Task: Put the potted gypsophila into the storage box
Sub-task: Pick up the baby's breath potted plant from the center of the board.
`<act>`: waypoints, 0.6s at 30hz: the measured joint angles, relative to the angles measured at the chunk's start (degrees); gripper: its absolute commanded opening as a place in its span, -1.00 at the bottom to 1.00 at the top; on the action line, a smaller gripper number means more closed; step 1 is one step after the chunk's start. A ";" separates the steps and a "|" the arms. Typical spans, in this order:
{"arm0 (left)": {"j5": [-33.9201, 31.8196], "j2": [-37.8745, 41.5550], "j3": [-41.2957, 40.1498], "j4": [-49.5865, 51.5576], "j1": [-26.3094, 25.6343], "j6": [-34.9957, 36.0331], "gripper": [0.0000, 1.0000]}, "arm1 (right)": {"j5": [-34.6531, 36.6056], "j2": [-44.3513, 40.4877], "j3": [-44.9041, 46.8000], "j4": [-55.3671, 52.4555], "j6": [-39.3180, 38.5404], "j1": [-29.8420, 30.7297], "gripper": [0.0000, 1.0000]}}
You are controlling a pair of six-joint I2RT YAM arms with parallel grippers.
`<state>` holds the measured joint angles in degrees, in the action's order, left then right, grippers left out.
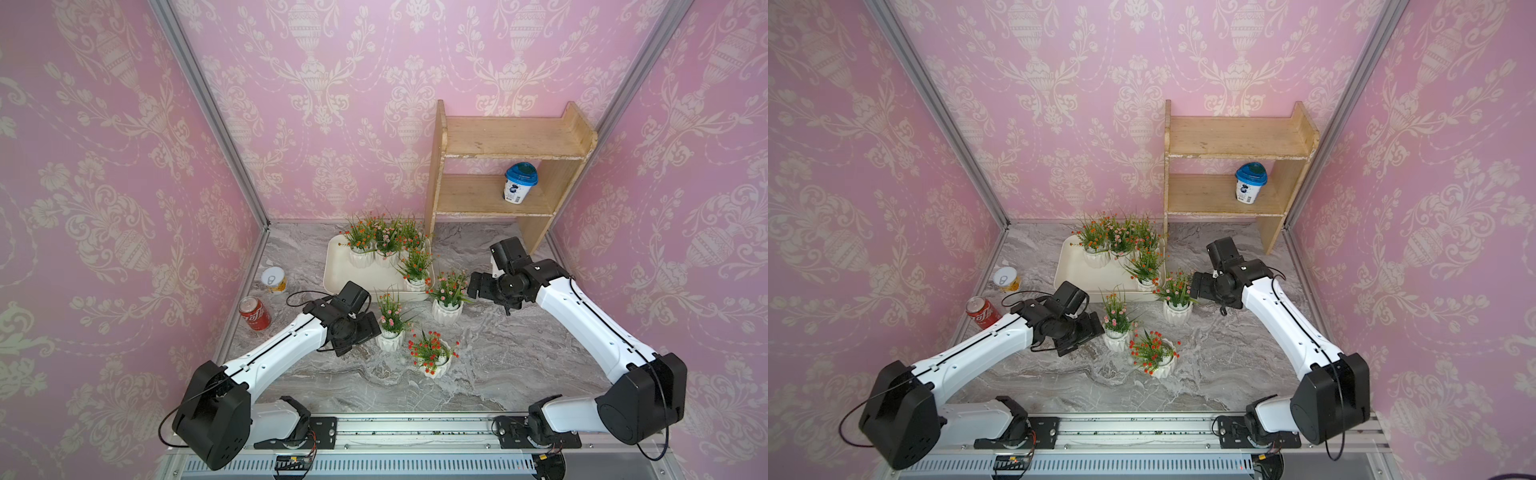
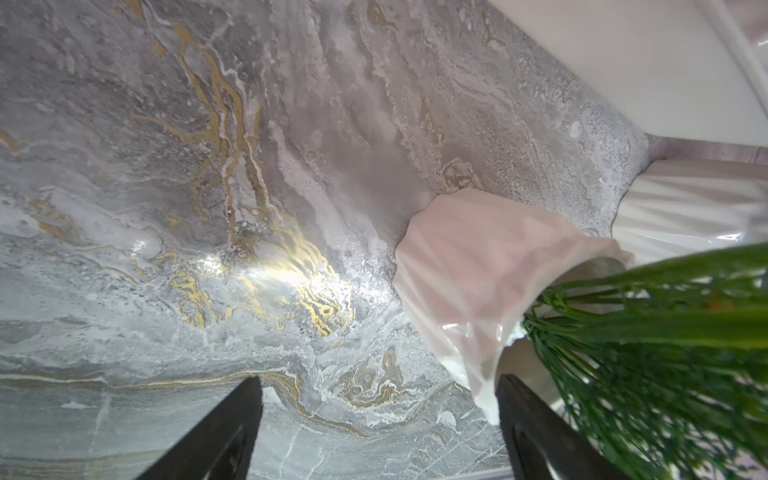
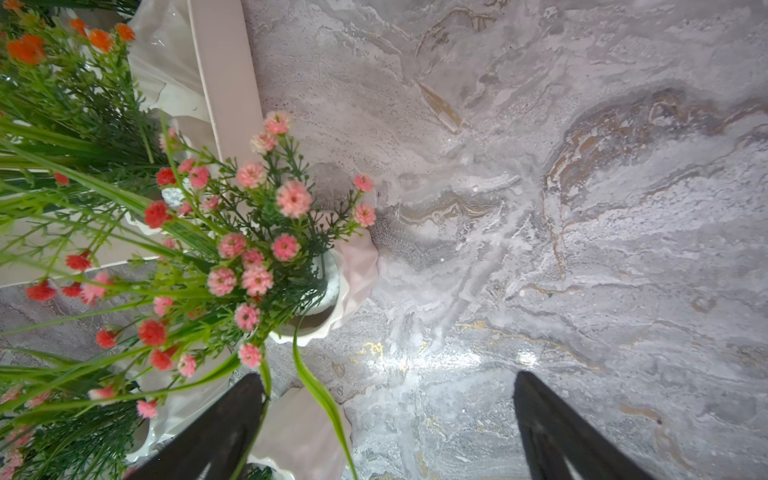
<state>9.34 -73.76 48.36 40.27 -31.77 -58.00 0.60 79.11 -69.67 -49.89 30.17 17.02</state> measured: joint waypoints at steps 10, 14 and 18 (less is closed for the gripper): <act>0.00 -3.61 0.68 -2.19 -0.35 0.00 0.76 | -0.83 0.00 1.29 1.11 -0.13 -0.92 0.92; 0.00 -4.33 0.79 -2.67 -0.35 0.00 0.68 | -0.92 0.02 3.15 1.99 -0.13 -1.20 0.91; -0.02 -5.27 1.16 -2.97 -0.42 0.02 0.59 | -1.25 0.02 3.76 2.10 -0.13 -1.53 0.91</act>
<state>9.32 -79.02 49.52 37.30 -32.18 -57.98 -0.64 79.13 -65.91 -47.79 30.04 15.49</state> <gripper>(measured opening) 0.817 0.956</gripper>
